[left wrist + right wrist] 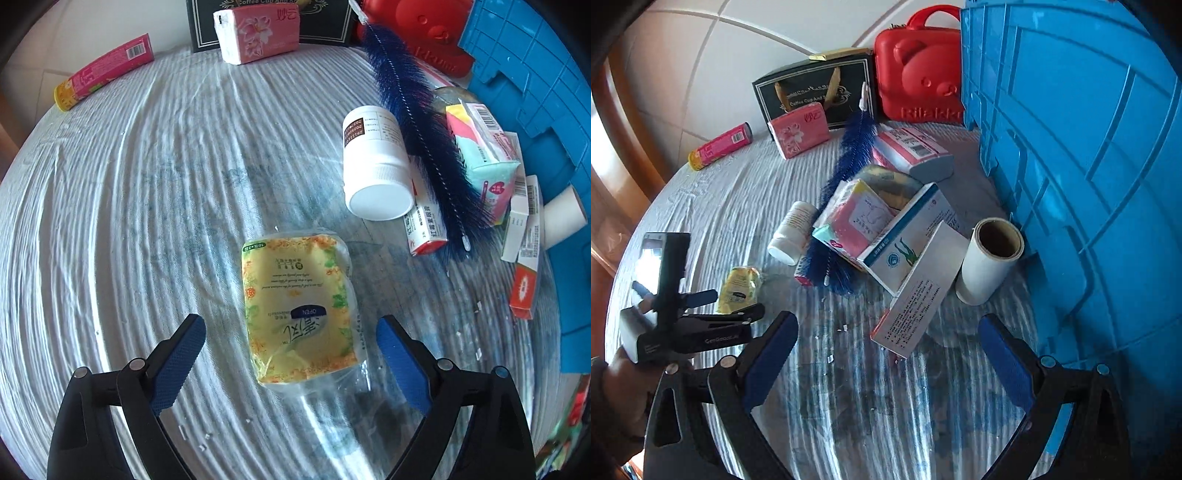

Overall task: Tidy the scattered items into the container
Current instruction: 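Move both grippers back from the crate toward the remaining bed items, then grasp the yellow soap pack with the left gripper while the right grasps a white medicine box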

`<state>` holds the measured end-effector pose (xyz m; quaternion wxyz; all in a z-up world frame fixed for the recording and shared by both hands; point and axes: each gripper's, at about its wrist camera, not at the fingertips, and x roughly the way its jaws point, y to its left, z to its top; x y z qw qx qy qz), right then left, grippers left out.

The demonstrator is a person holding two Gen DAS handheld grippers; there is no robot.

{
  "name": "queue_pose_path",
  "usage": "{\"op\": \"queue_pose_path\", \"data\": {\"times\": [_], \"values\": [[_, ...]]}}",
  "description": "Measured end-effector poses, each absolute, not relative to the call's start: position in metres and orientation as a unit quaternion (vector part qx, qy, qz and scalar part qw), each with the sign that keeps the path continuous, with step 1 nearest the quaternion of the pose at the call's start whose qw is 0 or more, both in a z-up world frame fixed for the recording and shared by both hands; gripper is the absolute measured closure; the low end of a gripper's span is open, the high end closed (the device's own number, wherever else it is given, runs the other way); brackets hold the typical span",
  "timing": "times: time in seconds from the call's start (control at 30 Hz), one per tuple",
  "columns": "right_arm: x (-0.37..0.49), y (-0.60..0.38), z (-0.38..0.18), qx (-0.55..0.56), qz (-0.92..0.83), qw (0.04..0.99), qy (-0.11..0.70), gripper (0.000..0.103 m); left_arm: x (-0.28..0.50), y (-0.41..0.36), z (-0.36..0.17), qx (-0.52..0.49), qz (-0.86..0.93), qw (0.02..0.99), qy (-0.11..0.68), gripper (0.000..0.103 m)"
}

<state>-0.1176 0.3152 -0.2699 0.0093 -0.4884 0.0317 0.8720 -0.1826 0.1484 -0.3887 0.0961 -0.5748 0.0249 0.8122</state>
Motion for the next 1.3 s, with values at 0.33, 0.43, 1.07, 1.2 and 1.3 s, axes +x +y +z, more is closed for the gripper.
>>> {"op": "queue_pose_path", "data": {"times": [0.33,0.43,1.07,1.2,1.3], "values": [[-0.148,0.337,-0.327,-0.501,0.862,0.054,0.061,0.007,-0.174,0.14,-0.382,-0.553,0.828,0.093,0.019,0.049],[-0.155,0.339,-0.333,-0.512,0.855,0.042,0.069,0.025,-0.173,0.137,-0.379,-0.557,0.825,0.1,0.003,0.054],[-0.134,0.317,-0.306,-0.523,0.849,-0.02,0.068,0.057,-0.154,0.104,-0.336,-0.527,0.84,0.125,-0.04,0.078],[-0.126,0.312,-0.287,-0.515,0.854,-0.03,0.071,0.059,-0.146,0.092,-0.32,-0.517,0.846,0.12,-0.049,0.079],[-0.12,0.306,-0.271,-0.507,0.858,-0.041,0.071,0.06,-0.138,0.081,-0.306,-0.508,0.852,0.116,-0.052,0.079]]}}
